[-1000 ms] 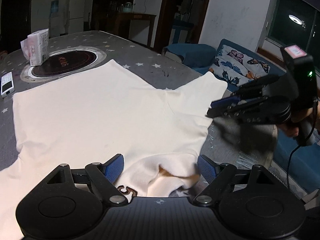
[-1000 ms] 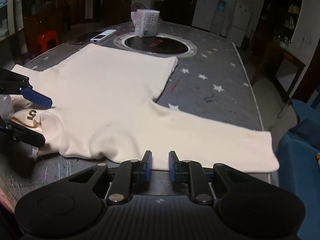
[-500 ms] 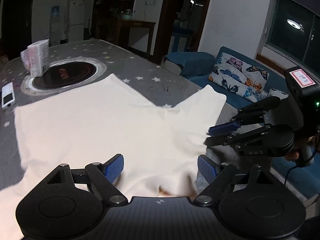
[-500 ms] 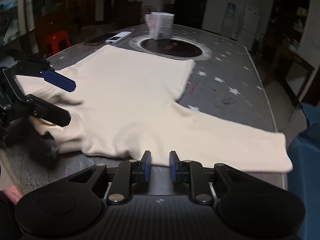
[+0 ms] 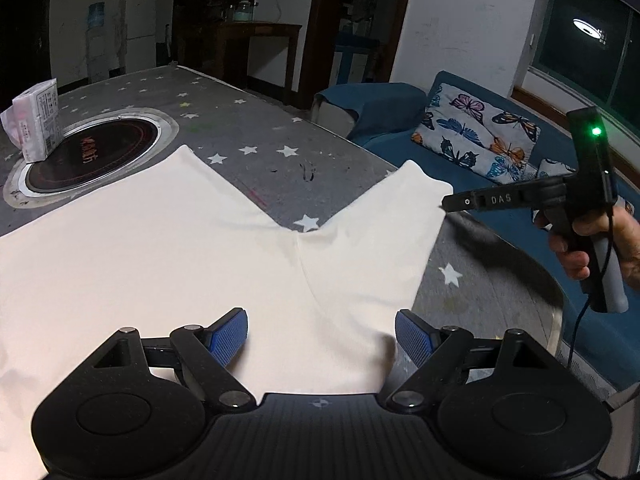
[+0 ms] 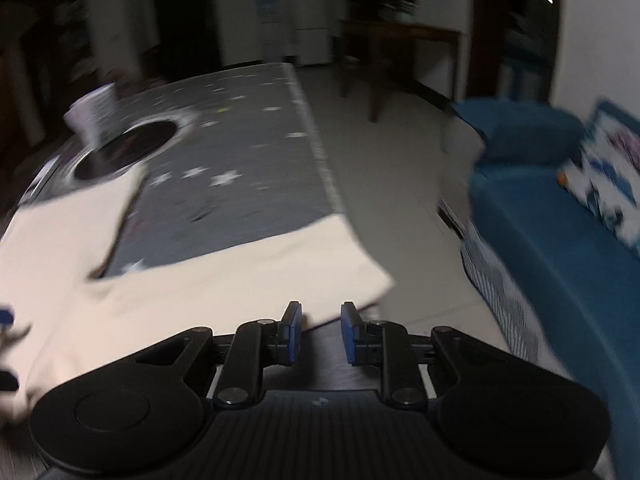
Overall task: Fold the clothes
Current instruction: 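Grasp the sleeve cuff with the right gripper and lift it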
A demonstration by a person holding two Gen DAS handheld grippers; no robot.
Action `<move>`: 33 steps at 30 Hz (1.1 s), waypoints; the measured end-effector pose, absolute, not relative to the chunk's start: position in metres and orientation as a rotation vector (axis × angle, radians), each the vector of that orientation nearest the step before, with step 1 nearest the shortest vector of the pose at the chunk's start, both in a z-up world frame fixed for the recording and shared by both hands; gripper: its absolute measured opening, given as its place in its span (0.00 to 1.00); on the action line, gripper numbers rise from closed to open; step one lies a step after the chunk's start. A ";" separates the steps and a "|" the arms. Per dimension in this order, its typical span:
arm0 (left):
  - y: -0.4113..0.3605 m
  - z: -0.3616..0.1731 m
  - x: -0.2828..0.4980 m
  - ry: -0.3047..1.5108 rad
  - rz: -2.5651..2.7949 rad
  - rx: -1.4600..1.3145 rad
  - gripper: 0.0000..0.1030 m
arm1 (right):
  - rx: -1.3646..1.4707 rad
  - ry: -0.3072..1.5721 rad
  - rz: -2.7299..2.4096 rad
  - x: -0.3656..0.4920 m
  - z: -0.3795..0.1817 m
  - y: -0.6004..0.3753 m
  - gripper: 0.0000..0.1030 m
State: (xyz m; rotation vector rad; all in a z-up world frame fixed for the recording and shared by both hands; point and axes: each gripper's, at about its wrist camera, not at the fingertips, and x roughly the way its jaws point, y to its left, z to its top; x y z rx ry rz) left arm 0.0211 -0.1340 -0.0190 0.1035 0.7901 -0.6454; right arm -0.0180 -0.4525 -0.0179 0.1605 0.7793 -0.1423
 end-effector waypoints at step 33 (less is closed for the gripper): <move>-0.166 -0.024 0.018 0.802 -0.723 0.115 0.82 | 0.381 0.617 -0.214 -0.018 -0.005 -0.497 0.04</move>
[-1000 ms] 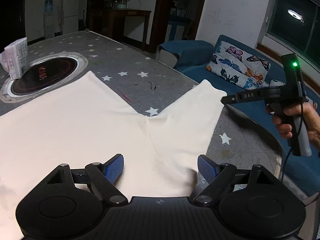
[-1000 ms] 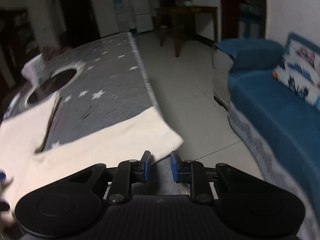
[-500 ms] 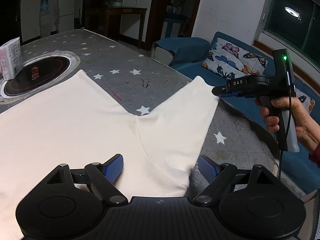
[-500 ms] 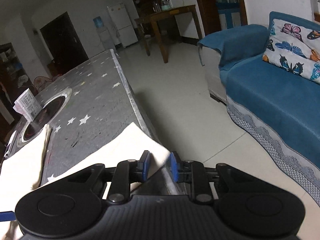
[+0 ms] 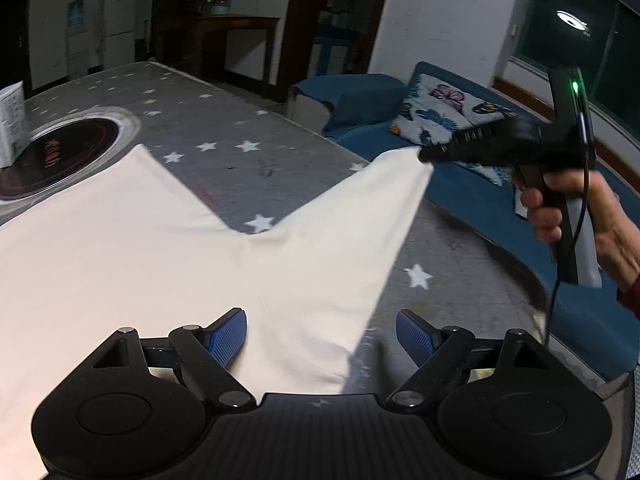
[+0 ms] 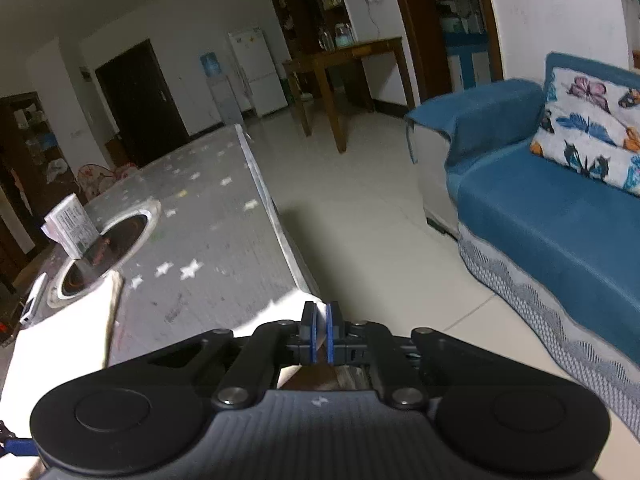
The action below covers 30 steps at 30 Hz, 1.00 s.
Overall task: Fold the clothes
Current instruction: 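Grasp the sleeve cuff with the right gripper and lift it, then fold the held sleeve across the sweatshirt body with the right gripper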
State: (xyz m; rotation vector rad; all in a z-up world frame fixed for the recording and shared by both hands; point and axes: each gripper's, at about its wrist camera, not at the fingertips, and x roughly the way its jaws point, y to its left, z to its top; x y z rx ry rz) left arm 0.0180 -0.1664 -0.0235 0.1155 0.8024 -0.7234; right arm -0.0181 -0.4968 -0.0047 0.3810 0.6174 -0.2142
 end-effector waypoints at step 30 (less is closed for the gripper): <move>0.001 -0.006 -0.040 0.715 -0.432 -0.085 0.87 | 0.042 0.551 0.313 0.012 0.101 -0.275 0.04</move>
